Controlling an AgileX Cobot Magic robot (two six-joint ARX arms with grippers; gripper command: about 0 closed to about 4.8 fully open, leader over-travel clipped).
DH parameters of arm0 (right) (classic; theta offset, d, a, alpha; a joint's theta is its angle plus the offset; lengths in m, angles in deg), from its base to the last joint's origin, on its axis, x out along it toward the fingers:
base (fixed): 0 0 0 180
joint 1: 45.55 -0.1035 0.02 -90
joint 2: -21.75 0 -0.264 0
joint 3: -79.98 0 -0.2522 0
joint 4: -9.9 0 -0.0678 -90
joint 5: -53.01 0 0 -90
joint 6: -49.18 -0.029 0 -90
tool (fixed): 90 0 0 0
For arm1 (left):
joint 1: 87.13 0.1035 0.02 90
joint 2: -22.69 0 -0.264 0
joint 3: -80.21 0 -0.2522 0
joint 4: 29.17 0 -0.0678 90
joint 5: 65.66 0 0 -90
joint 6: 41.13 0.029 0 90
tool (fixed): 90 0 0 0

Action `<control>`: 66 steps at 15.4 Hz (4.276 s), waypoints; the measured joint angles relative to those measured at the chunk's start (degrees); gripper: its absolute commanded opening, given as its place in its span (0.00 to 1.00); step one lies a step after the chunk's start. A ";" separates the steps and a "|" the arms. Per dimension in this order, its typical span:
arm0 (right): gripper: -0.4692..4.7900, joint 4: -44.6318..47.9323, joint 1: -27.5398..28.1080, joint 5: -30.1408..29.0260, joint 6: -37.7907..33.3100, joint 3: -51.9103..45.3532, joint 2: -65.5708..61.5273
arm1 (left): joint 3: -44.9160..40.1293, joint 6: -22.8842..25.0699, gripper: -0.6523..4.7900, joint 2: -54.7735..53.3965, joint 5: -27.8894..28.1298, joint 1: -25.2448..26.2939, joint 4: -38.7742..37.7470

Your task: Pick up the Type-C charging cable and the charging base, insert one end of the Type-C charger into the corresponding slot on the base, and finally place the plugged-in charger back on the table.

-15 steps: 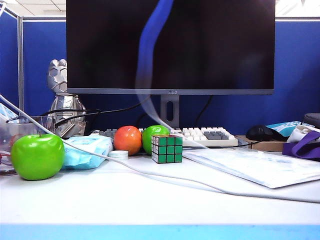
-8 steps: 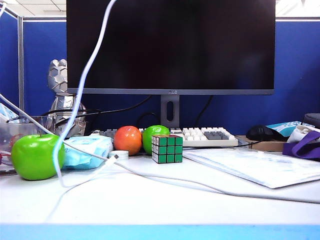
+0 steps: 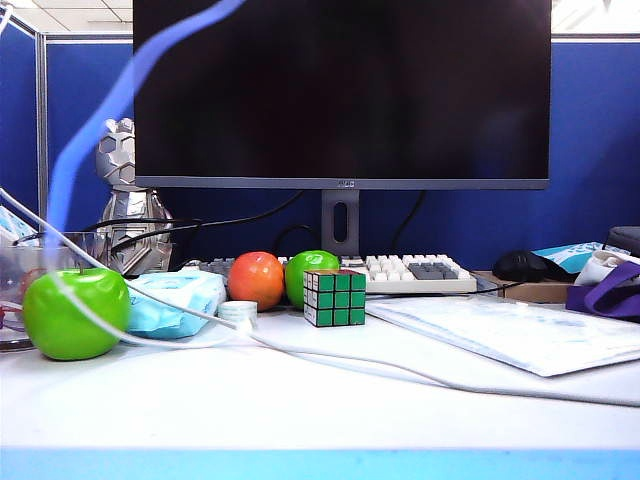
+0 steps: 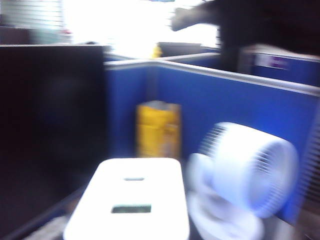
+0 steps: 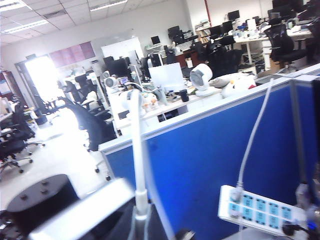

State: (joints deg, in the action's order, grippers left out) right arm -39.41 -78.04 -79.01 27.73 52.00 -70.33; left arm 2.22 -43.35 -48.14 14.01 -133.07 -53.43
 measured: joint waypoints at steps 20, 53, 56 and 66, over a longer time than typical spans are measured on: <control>0.09 -12.52 -10.43 31.89 11.21 0.02 -1.84 | 0.00 8.02 0.11 -0.50 15.80 -0.76 -1.33; 0.09 -17.09 -10.43 29.77 13.62 0.22 -0.98 | -0.17 0.20 0.11 -0.44 10.75 -0.79 0.44; 0.09 -17.09 -10.43 29.38 15.32 0.22 -0.72 | -0.20 -0.26 0.11 -0.33 10.73 -0.79 0.42; 0.09 -16.55 -10.43 28.65 16.66 0.35 -1.09 | -0.22 -2.56 0.11 -0.04 8.74 -0.76 0.87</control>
State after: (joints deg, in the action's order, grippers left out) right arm -55.96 -88.47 -50.35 44.38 52.35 -71.42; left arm 2.00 -45.91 -48.18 22.75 -133.83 -52.56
